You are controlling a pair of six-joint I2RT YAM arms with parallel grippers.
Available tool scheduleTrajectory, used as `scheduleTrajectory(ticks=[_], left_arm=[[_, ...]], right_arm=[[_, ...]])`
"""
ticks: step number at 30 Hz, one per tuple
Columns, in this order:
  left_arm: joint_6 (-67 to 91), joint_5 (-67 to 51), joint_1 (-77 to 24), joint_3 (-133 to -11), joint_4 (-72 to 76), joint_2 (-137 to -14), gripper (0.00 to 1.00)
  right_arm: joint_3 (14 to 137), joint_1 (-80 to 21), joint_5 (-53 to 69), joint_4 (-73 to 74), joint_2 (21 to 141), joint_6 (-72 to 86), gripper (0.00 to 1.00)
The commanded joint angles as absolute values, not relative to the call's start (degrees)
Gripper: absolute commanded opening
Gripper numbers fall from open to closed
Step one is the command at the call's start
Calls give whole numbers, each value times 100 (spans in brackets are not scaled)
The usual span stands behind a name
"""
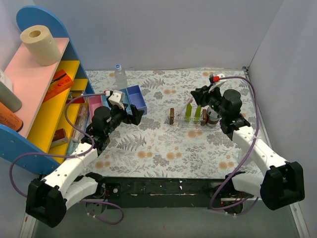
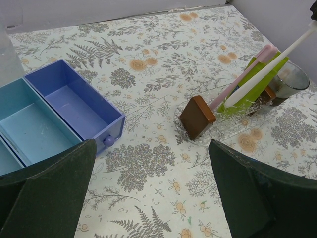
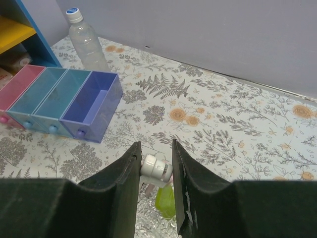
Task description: Prepare toiletry sets of a toothbrush and toothpaste on the tray
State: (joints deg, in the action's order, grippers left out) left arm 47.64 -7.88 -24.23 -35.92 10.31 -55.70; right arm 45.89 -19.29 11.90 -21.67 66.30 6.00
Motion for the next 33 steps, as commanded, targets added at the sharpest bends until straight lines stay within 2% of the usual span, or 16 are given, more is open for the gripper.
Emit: scheduleTrajectory(ticks=[1,33], left_arm=[[4667,-730,-2452,-3656,1037,-5555,98],[4614,-756,-2487,-3656,1046,-5572,98]], right_arm=[[4526,-2004,1107,-2628,6671,475,1],[4535,-2540,281,-2584,7005,26,1]])
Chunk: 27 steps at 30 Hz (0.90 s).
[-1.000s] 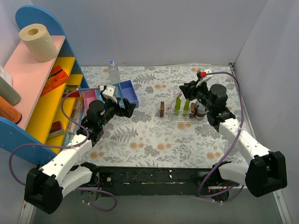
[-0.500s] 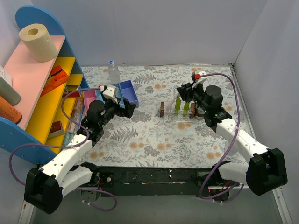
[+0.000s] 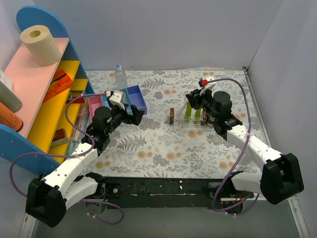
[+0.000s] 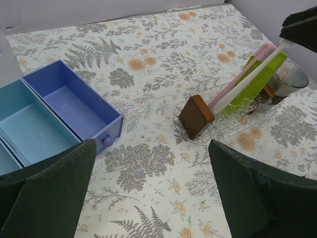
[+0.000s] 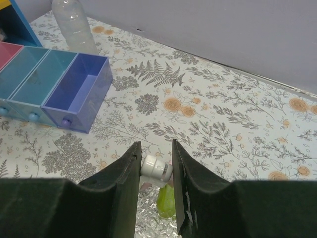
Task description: Prepare toiletry sets of a toothbrush and toothpaste on the tray
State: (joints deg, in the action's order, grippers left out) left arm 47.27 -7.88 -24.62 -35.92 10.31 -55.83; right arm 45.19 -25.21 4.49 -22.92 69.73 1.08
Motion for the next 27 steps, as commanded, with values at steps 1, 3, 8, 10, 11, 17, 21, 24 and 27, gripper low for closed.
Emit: scheduleTrajectory(ticks=[1,3,8,10,11,17,21,24,27], left_arm=[[4614,-747,-2487,-3656,1046,-5564,98],[4614,-747,-2487,-3647,1046,-5563,98],[4597,-738,-2496,-3665,1037,-5563,98],[4588,-738,-2505,-3665,1037,-5563,98],[4588,-738,-2496,-3665,1037,-5563,98],[4570,-729,-2505,-3674,1020,-5564,98],[4544,-712,-2514,-3665,1020,-5563,98],[4544,-703,-2514,-3674,1020,-5563,98],[4535,-712,-2522,-3674,1020,-5572,98]], right_arm=[[4526,-2540,273,-2584,7031,26,1],[4526,-2540,272,-2619,7049,53,1],[4500,-2540,255,-2690,7128,193,1],[4500,-2540,237,-2716,7163,220,1],[4491,-2540,229,-2725,7172,228,1],[4369,-2540,167,-2882,7242,378,1],[4316,-2540,176,-2953,7260,439,1],[4281,-2540,193,-2971,7242,457,1],[4254,-2540,176,-2971,7199,466,1]])
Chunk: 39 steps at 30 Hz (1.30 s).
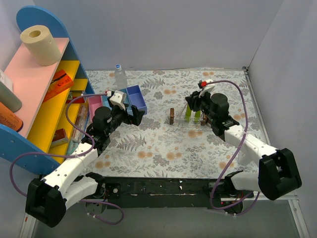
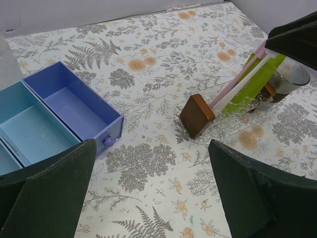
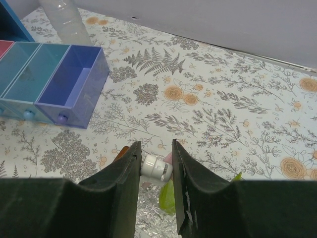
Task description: Prepare toiletry sets of a toothbrush and toothpaste on the tray
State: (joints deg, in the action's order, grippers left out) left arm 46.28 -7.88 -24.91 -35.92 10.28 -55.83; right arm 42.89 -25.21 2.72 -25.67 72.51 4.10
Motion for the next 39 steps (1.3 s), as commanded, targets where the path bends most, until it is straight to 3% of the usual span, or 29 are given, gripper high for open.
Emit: scheduleTrajectory(ticks=[1,39], left_arm=[[4535,-703,-2522,-3674,1020,-5572,98],[4518,-721,-2575,-3683,993,-5563,98]], right_arm=[[4219,-2540,158,-2979,7181,466,1],[3903,-2540,106,-2971,6768,316,1]])
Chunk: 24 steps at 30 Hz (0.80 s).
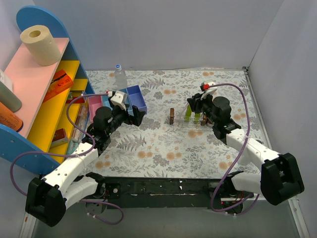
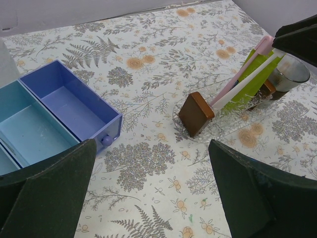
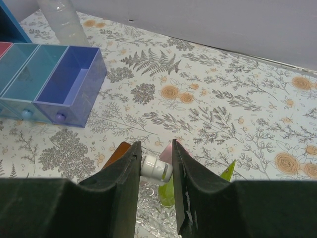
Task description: Prepare toiletry sets of a toothbrush and toothpaste on the tray
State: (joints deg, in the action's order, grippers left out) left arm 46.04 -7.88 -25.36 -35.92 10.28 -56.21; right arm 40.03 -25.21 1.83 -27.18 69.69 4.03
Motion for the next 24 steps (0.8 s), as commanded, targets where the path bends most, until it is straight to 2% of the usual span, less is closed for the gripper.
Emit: scheduleTrajectory(ticks=[1,24], left_arm=[[4518,-721,-2575,-3683,993,-5563,98],[4491,-712,-2593,-3674,984,-5563,98]], right_arm=[[3885,-2540,97,-2979,6741,316,1],[3648,-2540,105,-3340,6838,237,1]])
